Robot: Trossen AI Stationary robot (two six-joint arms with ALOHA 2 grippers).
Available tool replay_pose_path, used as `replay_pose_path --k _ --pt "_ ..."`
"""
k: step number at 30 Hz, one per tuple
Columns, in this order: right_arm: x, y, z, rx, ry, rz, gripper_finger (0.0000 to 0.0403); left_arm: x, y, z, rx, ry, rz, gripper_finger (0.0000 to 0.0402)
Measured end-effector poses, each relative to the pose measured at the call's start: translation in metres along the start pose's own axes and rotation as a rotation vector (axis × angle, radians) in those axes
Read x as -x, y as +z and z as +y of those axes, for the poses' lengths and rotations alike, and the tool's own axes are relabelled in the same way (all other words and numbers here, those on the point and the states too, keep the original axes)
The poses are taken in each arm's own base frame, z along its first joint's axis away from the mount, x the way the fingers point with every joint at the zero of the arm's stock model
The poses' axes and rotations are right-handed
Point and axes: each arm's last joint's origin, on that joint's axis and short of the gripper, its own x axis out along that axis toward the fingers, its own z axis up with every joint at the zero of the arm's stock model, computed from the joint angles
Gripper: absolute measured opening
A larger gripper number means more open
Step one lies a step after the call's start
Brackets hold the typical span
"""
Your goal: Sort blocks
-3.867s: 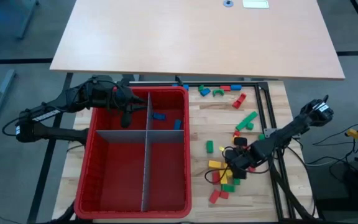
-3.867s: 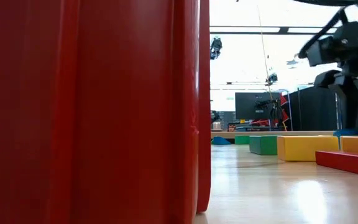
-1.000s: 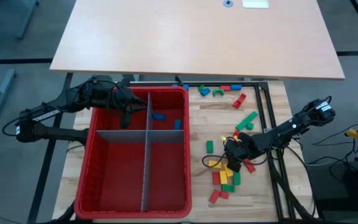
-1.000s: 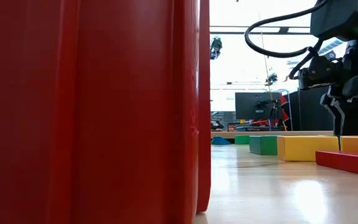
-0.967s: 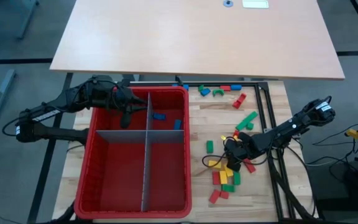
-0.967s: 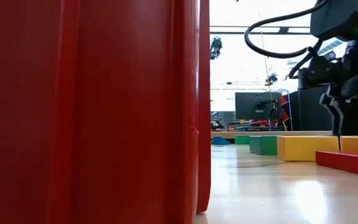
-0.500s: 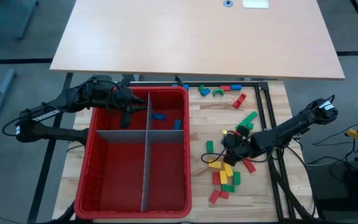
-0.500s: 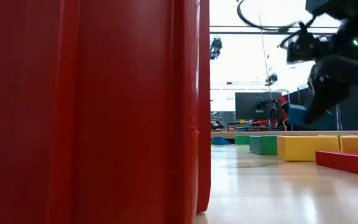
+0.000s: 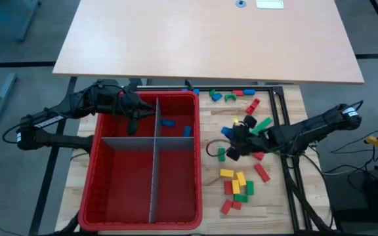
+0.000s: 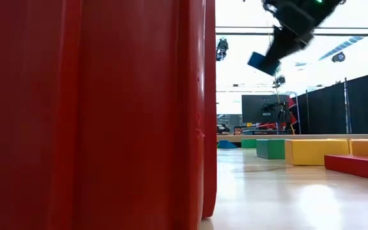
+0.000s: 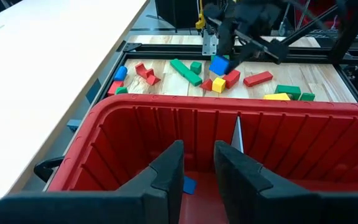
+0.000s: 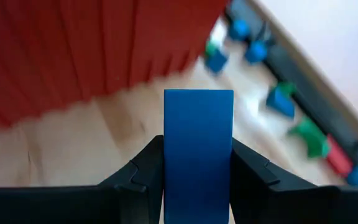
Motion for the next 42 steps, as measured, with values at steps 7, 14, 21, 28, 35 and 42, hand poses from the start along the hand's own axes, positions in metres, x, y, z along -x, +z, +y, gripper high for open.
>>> replay_pose_path --k 7,14,21,28,35,42 --pt "0.013 0.062 -0.016 0.022 0.002 -0.21 0.0111 -0.001 0.001 0.0 0.0 0.001 -0.005 0.0072" --pt "0.017 0.106 -0.04 -0.004 0.095 -0.375 0.0111 -0.001 0.001 0.0 0.0 0.001 -0.005 0.0076" --pt "-0.021 0.128 -0.04 0.012 0.216 -0.395 0.0111 -0.001 0.001 0.0 -0.003 0.001 -0.003 0.0082" --pt "-0.074 0.15 -0.031 0.023 0.318 -0.374 0.0111 -0.001 0.0 0.0 -0.004 0.0 -0.002 0.0075" --pt "-0.117 0.163 -0.018 0.025 0.379 -0.301 0.0111 -0.001 0.0 0.0 0.0 0.0 0.004 0.0075" --pt "-0.114 0.168 -0.019 0.029 0.377 -0.304 0.0231 -0.001 -0.002 0.0 0.003 -0.002 0.02 0.0082"
